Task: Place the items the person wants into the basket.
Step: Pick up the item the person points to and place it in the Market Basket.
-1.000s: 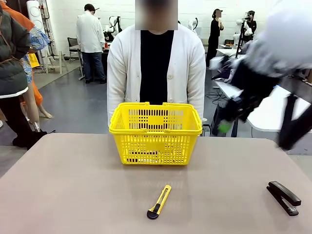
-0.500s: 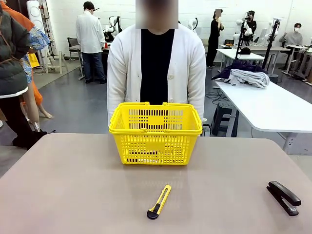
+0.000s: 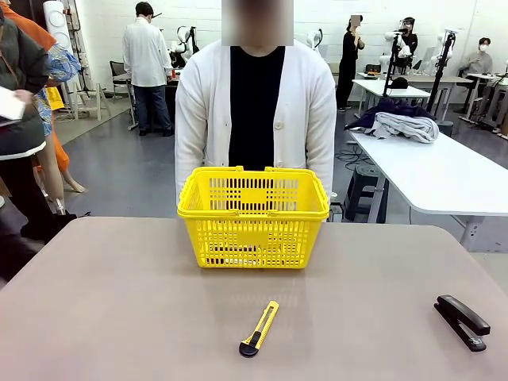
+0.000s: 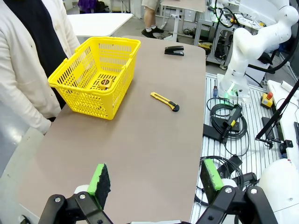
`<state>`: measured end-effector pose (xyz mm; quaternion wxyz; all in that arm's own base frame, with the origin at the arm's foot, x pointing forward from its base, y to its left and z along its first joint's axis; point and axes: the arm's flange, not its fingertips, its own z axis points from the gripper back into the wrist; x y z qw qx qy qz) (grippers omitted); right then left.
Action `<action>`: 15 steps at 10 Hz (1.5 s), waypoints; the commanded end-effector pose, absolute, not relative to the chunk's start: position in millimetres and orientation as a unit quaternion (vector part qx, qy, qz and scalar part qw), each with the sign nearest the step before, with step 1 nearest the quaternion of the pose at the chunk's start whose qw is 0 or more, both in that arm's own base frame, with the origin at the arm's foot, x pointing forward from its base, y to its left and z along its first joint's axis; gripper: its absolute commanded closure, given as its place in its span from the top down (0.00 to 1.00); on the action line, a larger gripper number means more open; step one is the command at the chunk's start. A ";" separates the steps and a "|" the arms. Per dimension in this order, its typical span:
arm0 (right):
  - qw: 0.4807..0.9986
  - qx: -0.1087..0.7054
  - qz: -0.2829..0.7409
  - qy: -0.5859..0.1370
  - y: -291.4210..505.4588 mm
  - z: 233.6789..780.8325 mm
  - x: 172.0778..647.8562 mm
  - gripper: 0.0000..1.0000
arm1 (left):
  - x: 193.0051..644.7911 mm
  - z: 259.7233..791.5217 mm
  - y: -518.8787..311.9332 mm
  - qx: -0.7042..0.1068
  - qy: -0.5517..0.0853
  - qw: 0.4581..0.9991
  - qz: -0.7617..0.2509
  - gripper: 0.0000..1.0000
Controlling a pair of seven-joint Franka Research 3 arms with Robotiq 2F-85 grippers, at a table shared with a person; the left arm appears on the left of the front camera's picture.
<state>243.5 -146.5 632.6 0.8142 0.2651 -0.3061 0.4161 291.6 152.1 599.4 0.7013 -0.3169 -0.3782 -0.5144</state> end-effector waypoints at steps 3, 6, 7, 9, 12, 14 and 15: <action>0.809 0.248 0.381 -0.374 -168.0 586.8 232.9 1.00 | 291.2 599.1 153.0 -0.319 -0.386 0.692 -0.519 1.00; 0.839 0.227 0.311 -0.384 -171.5 576.6 231.7 1.00 | 291.2 599.1 153.0 -0.319 -0.386 0.692 -0.519 1.00; 0.832 0.235 0.317 -0.389 -165.3 576.5 234.8 1.00 | 291.2 599.1 153.0 -0.319 -0.386 0.692 -0.519 1.00; 0.833 0.231 0.334 -0.375 -185.9 578.5 228.2 1.00 | 291.2 599.1 153.0 -0.319 -0.386 0.692 -0.519 1.00; 0.833 0.231 0.334 -0.375 -185.9 578.5 228.2 1.00 | 291.2 599.1 153.0 -0.319 -0.386 0.692 -0.519 1.00; 0.833 0.231 0.334 -0.375 -185.9 578.5 228.2 1.00 | 291.2 599.1 153.0 -0.319 -0.386 0.692 -0.519 1.00; 0.833 0.231 0.334 -0.375 -185.9 578.5 228.2 1.00 | 291.2 599.1 153.0 -0.319 -0.386 0.692 -0.519 1.00</action>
